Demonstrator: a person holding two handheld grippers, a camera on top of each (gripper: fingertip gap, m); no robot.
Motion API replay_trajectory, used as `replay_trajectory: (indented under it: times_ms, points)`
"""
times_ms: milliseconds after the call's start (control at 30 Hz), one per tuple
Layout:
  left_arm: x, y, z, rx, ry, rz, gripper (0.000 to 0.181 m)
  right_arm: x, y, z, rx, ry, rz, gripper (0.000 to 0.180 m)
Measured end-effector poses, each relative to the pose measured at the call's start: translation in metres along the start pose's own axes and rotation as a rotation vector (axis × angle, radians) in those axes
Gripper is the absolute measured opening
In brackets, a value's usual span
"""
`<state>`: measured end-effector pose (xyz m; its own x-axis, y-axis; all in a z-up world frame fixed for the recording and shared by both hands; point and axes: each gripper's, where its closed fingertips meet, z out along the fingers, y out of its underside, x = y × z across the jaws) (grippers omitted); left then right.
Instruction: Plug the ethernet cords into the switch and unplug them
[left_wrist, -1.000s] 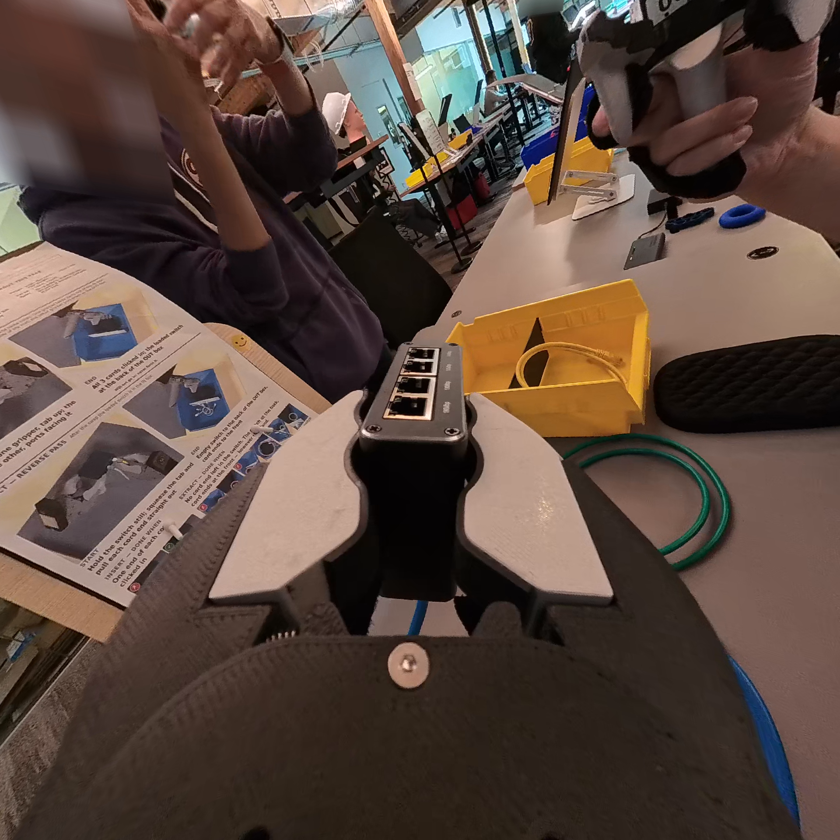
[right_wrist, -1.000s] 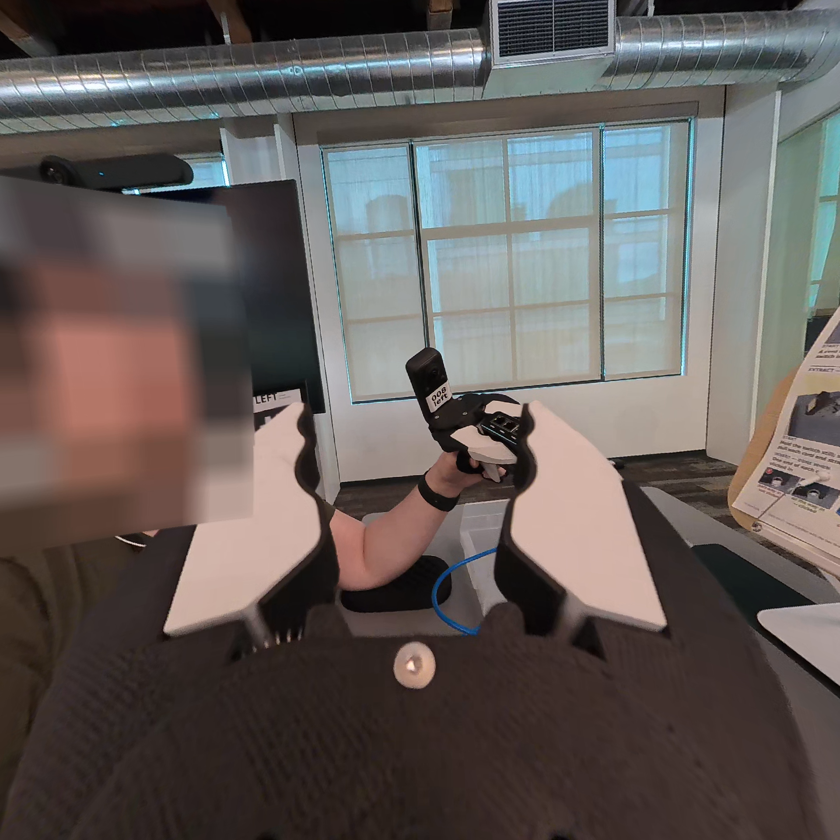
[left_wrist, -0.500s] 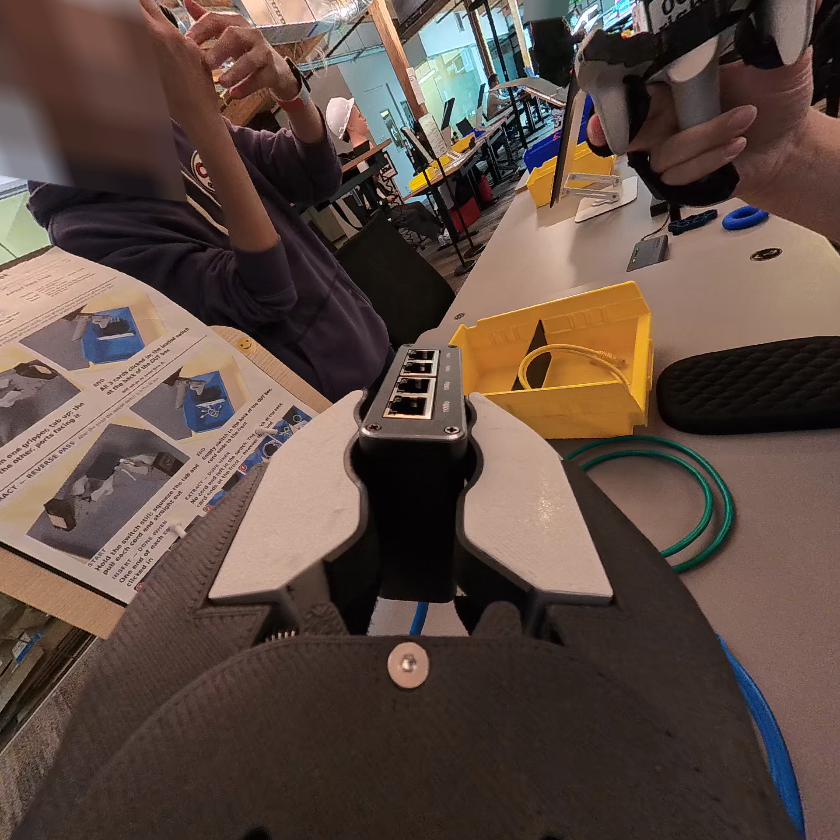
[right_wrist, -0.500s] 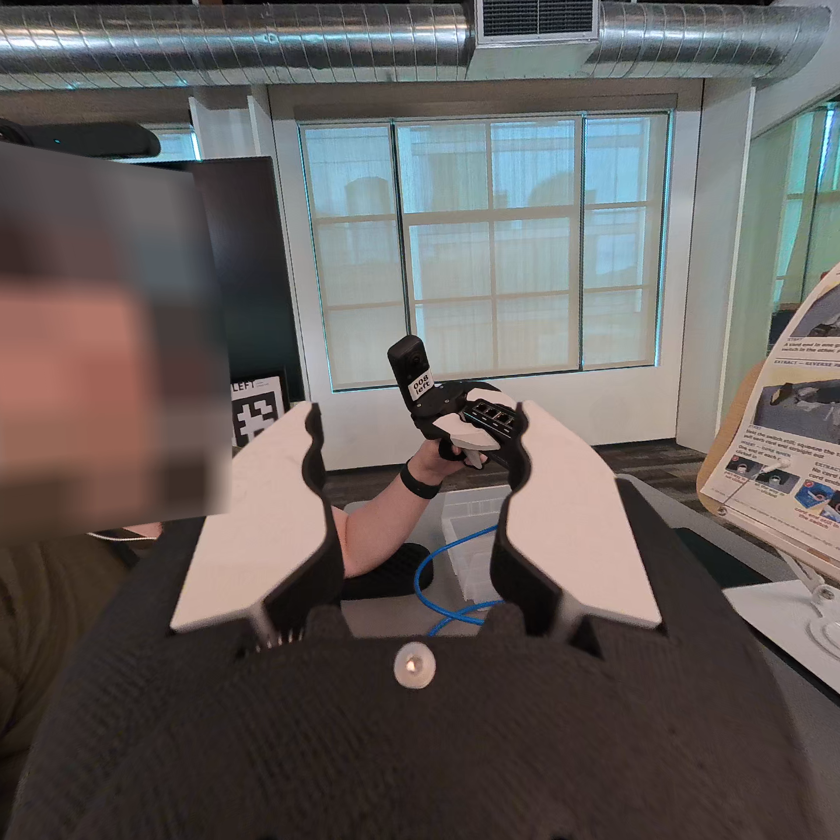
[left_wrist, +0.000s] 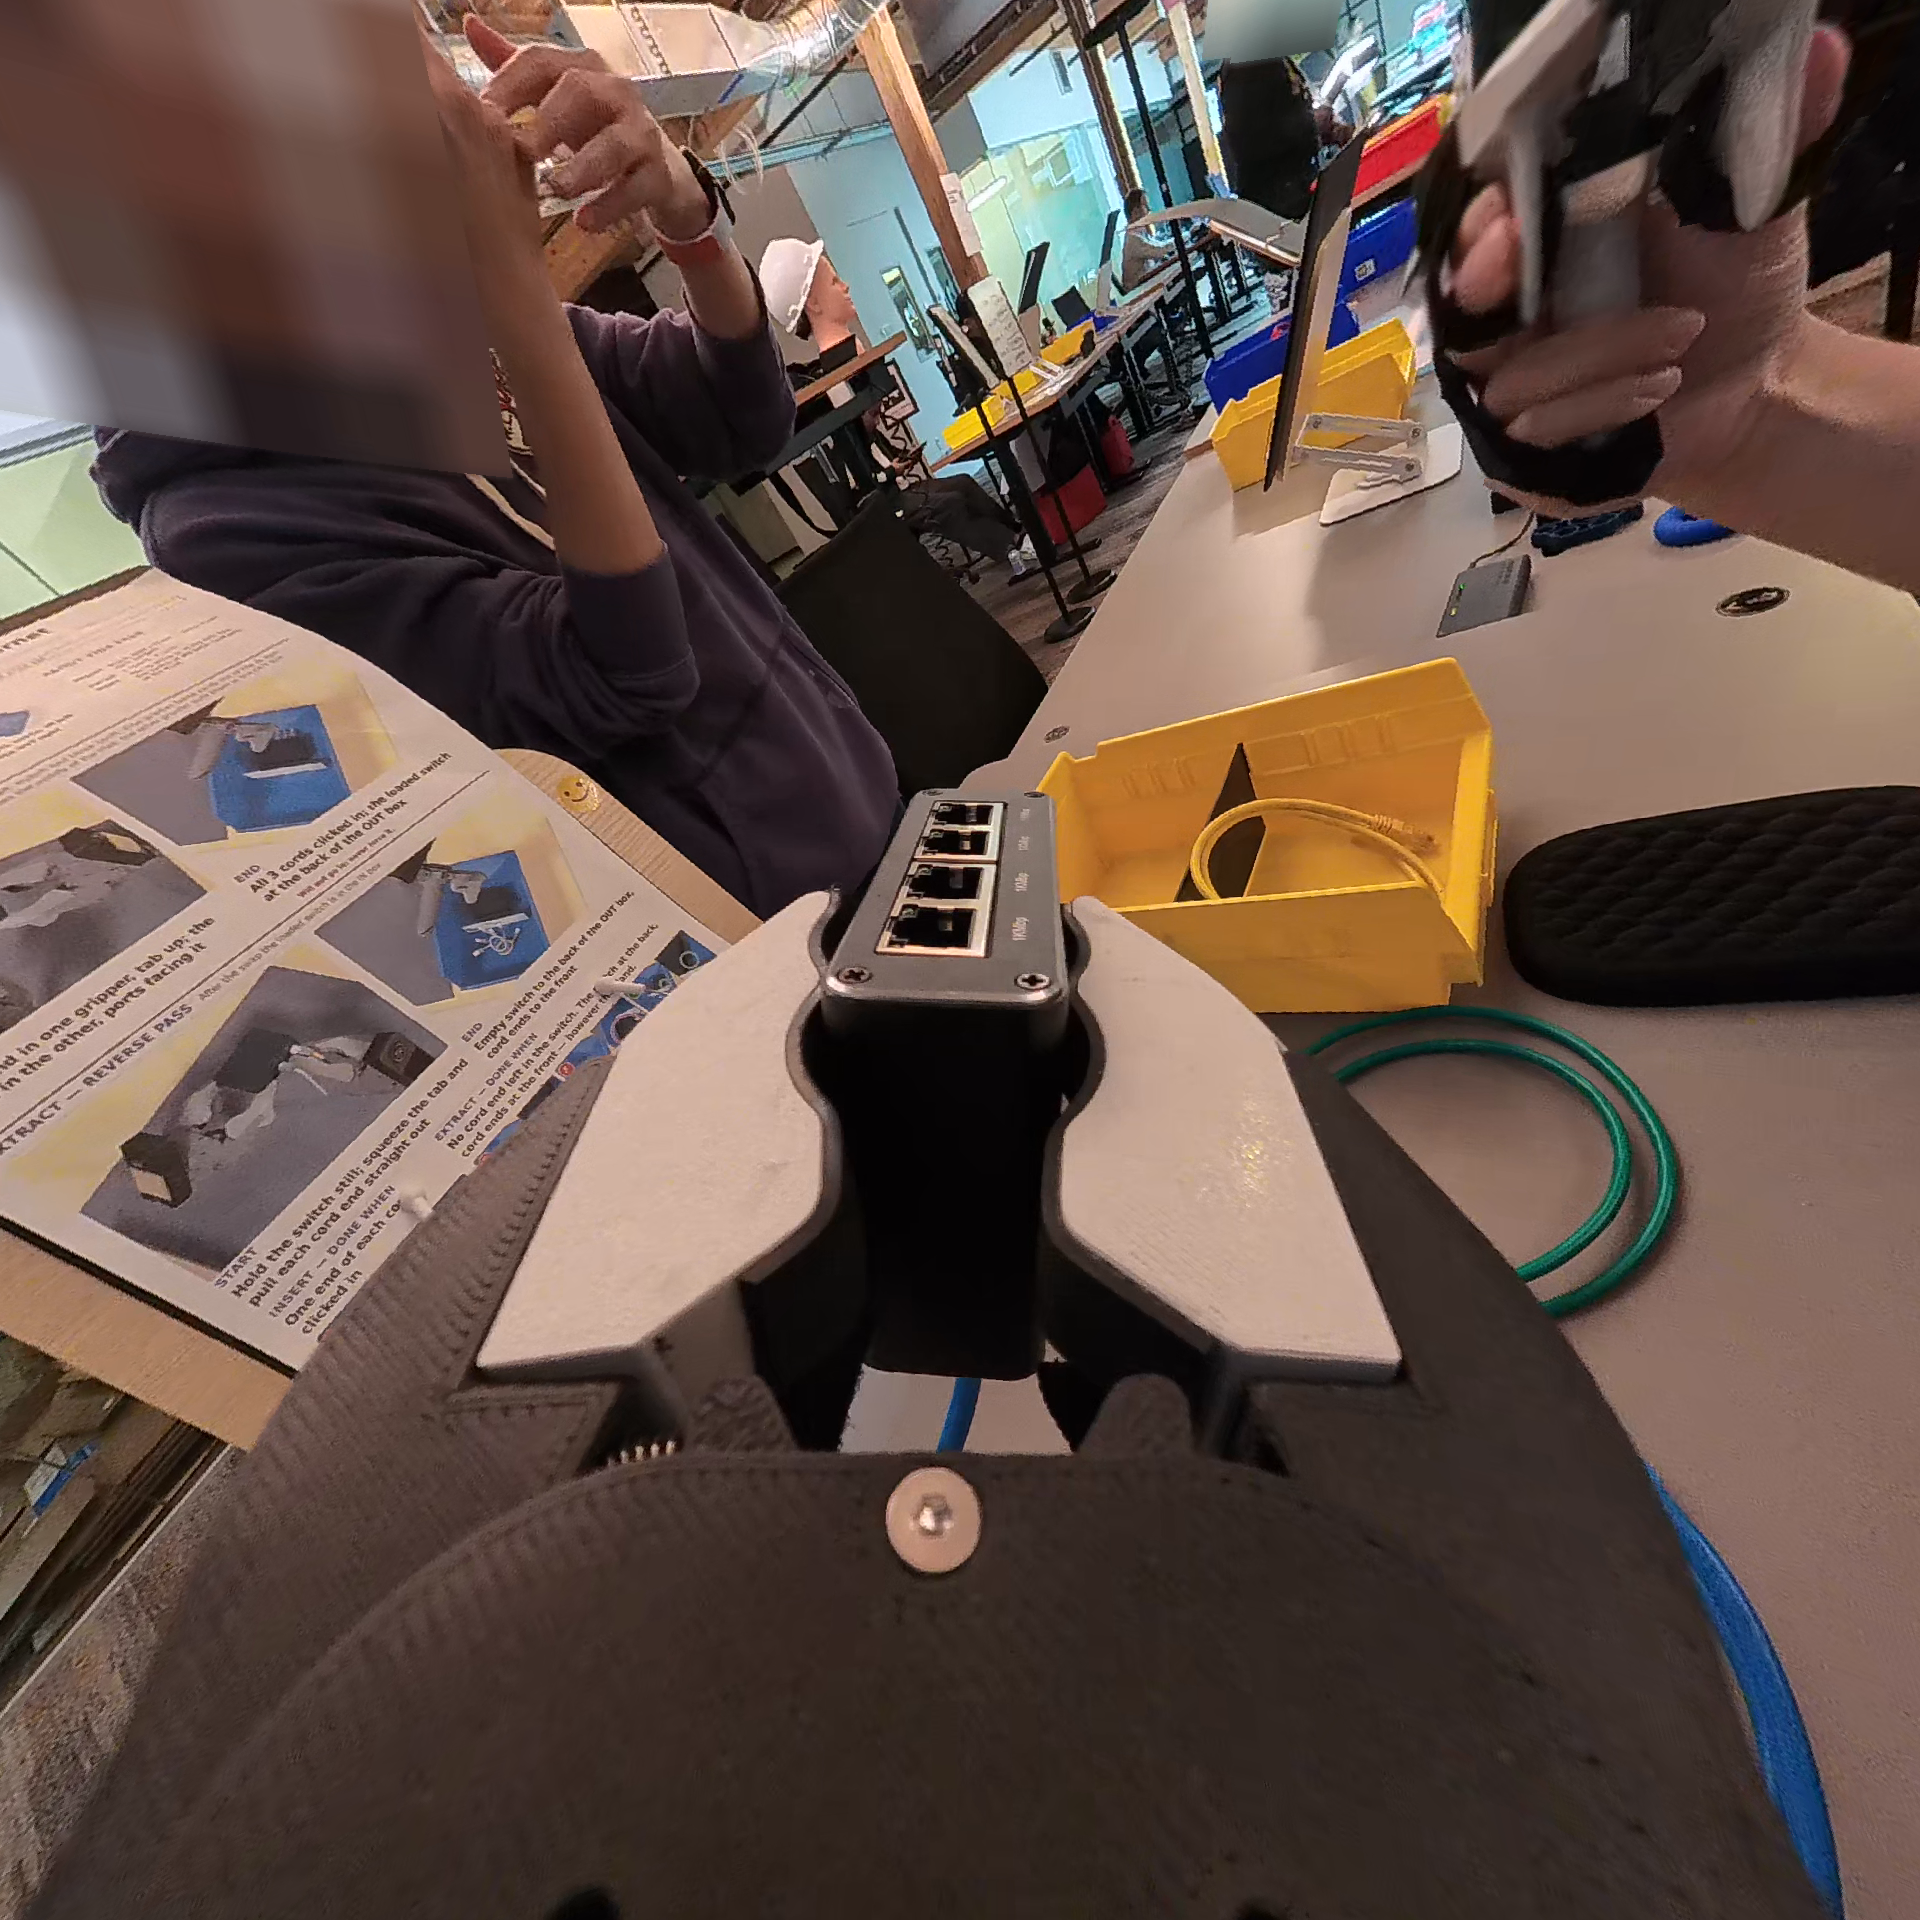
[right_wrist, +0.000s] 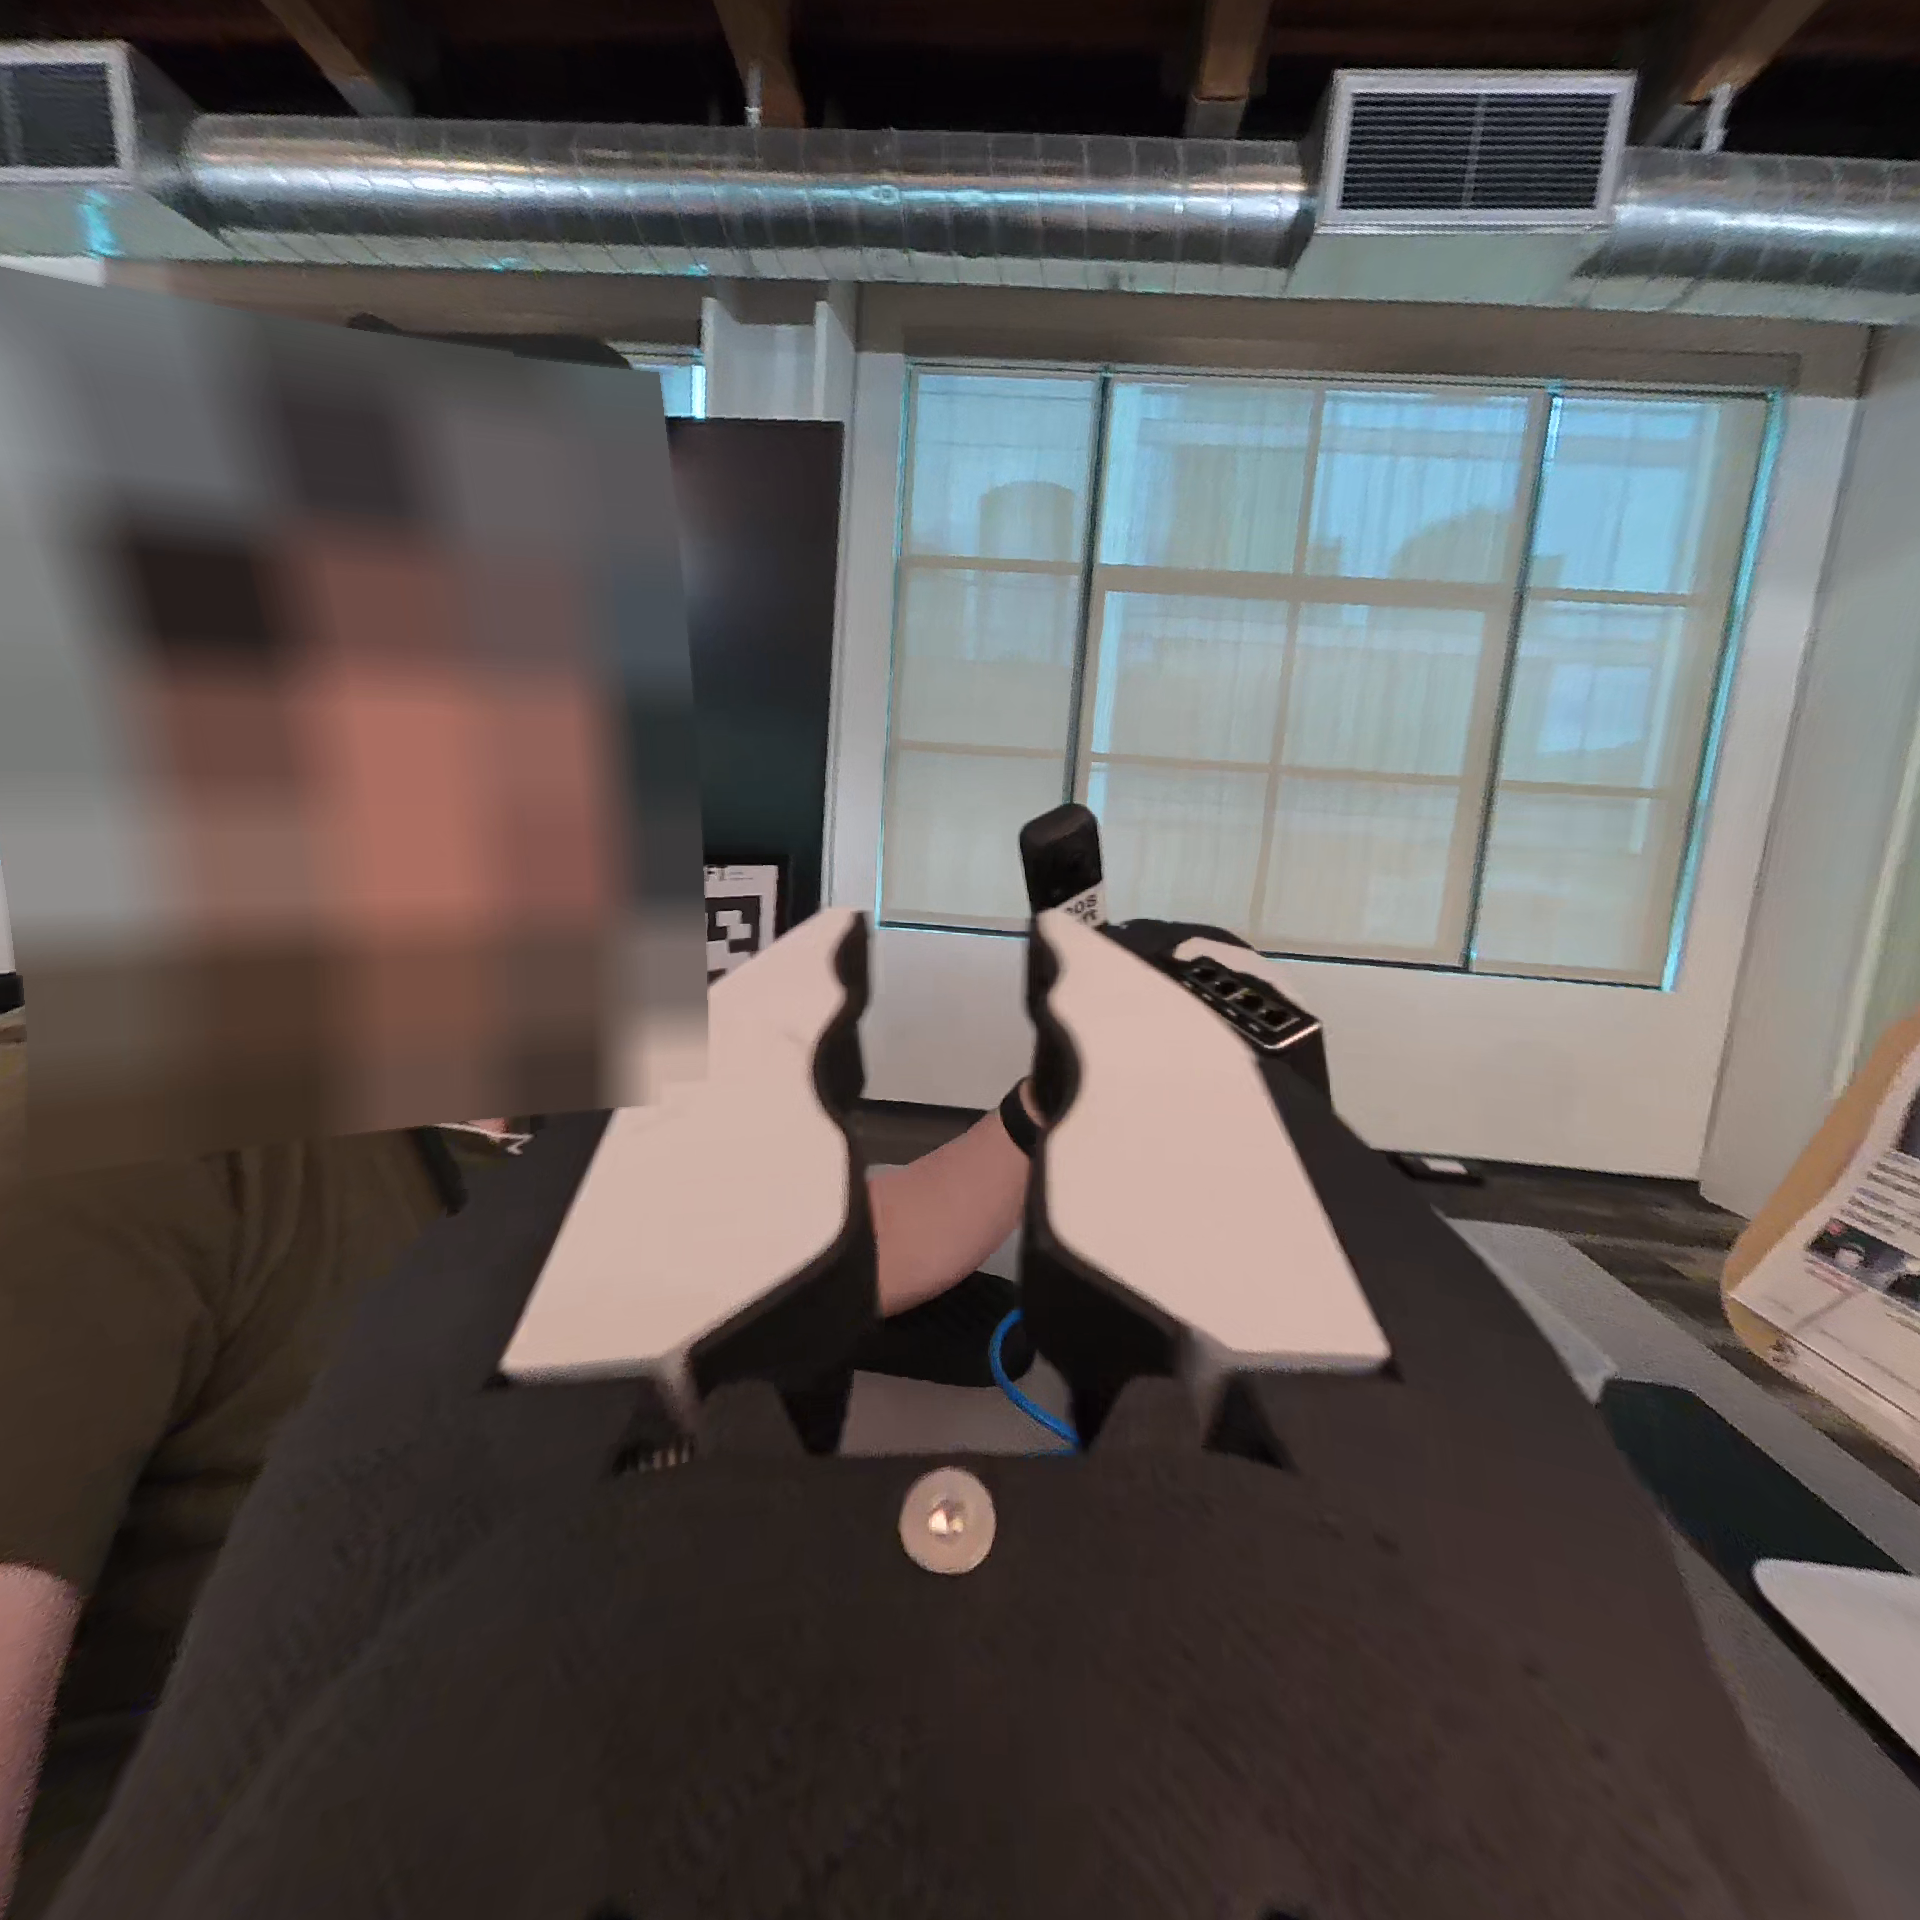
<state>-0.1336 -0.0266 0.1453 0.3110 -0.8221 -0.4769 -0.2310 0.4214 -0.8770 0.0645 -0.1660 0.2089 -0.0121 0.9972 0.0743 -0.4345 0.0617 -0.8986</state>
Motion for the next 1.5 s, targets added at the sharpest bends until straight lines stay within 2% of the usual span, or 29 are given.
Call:
replay_trajectory:
  times_ms: [100, 267, 633, 667, 767, 867, 1100, 1167, 1267, 1300, 1333, 1367, 1500]
  points:
    - [0.0, 0.0, 0.0, -0.001, -0.001, 0.001, 0.036, -0.004, -0.003, -0.013, 0.039, -0.037, 0.001, 0.0]
    - [0.001, 0.0, 0.0, -0.002, 0.0, 0.006, 0.037, 0.007, 0.009, -0.033, 0.016, 0.013, 0.058, 0.0]
    - [0.001, 0.002, 0.002, -0.011, 0.0, 0.005, 0.037, 0.005, 0.005, -0.063, 0.113, -0.051, 0.1, 0.0]
    - [0.001, 0.003, 0.002, -0.013, 0.0, 0.006, 0.037, 0.004, 0.006, -0.064, 0.12, -0.064, 0.107, 0.0]
    - [0.001, 0.003, 0.003, -0.016, 0.0, 0.008, 0.037, 0.004, 0.015, -0.062, 0.085, -0.053, 0.111, 0.018]
    - [0.002, 0.004, 0.004, -0.019, 0.003, 0.006, 0.037, 0.005, 0.03, -0.056, -0.007, -0.032, 0.125, 0.0]
    - [0.002, 0.005, 0.006, -0.028, 0.003, 0.012, 0.037, 0.021, 0.037, -0.047, -0.029, 0.042, 0.111, 0.0]
    - [0.002, 0.005, 0.005, -0.025, 0.002, 0.011, 0.037, 0.029, 0.042, -0.041, -0.035, 0.106, 0.057, 0.008]
    - [0.001, 0.004, 0.003, -0.019, 0.001, 0.007, 0.037, 0.041, 0.068, -0.029, -0.156, 0.199, 0.072, 0.022]
    - [0.0, 0.003, 0.003, -0.016, 0.001, 0.005, 0.037, 0.046, 0.082, -0.025, -0.22, 0.236, 0.072, 0.021]
    - [0.0, 0.003, 0.002, -0.015, 0.001, 0.004, 0.037, 0.051, 0.097, -0.023, -0.296, 0.285, 0.076, 0.004]
    - [0.0, 0.003, 0.002, -0.015, 0.0, 0.004, 0.037, 0.058, 0.112, -0.021, -0.371, 0.35, 0.077, 0.0]
    - [-0.001, 0.002, 0.001, -0.014, -0.001, 0.002, 0.037, 0.07, 0.176, -0.014, -0.678, 0.523, 0.017, 0.002]
